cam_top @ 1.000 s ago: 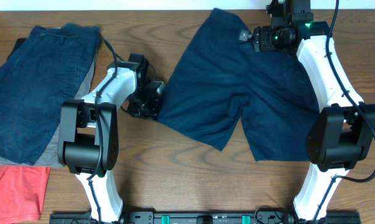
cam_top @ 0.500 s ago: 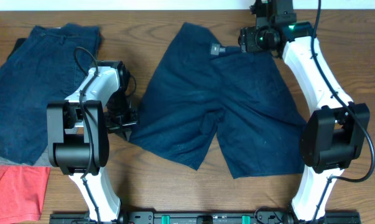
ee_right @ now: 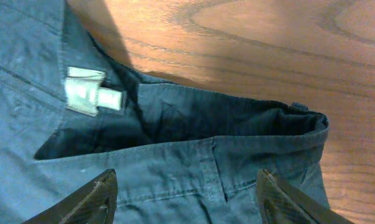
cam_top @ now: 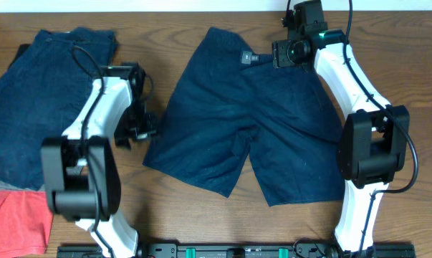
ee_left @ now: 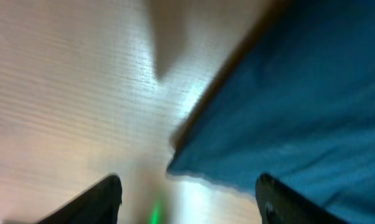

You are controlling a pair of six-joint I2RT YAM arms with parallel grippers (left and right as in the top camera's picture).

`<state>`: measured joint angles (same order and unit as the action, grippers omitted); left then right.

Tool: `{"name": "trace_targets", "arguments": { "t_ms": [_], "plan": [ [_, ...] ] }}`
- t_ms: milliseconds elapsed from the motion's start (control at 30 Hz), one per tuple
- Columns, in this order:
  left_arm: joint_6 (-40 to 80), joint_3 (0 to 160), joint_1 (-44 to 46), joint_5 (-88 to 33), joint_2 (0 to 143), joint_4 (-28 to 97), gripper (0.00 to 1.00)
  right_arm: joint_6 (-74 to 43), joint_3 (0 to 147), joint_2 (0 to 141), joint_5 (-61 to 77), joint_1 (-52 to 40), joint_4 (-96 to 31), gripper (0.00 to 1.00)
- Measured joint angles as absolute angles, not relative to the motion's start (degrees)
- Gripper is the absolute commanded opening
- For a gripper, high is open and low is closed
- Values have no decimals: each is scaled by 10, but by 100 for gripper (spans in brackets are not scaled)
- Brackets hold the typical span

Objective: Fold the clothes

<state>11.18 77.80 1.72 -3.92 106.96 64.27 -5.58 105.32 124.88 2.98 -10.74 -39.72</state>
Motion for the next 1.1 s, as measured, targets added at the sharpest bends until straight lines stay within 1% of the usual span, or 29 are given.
{"name": "trace_targets", "arguments": {
  "t_ms": [100, 233, 433, 500, 600, 767, 867, 933, 1100],
  "plan": [
    [112, 785, 18, -48, 1049, 581, 71, -53, 1053, 1256, 25, -107, -396, 63],
    [112, 784, 28, -76, 1050, 505, 71, -52, 1053, 1277, 15, -107, -396, 61],
    [109, 781, 65, -92, 1059, 444, 71, -50, 1053, 1314, 10, -107, -393, 59],
    [105, 781, 80, -95, 1070, 430, 71, -49, 1053, 1327, 9, -107, -389, 54],
    [105, 781, 97, -98, 1093, 415, 70, -47, 1053, 1341, 6, -107, -379, 43],
    [104, 781, 106, -99, 1133, 403, 70, -43, 1053, 1344, -3, -107, -364, 28],
    [104, 780, 106, -99, 1161, 396, 69, -42, 1053, 1344, -9, -107, -364, 14],
    [103, 782, 106, -99, 1167, 389, 68, -40, 1053, 1344, -14, -107, -364, 1],
    [103, 784, 106, -98, 1171, 385, 68, -41, 1053, 1344, -26, -107, -366, 1]
  ]
}}
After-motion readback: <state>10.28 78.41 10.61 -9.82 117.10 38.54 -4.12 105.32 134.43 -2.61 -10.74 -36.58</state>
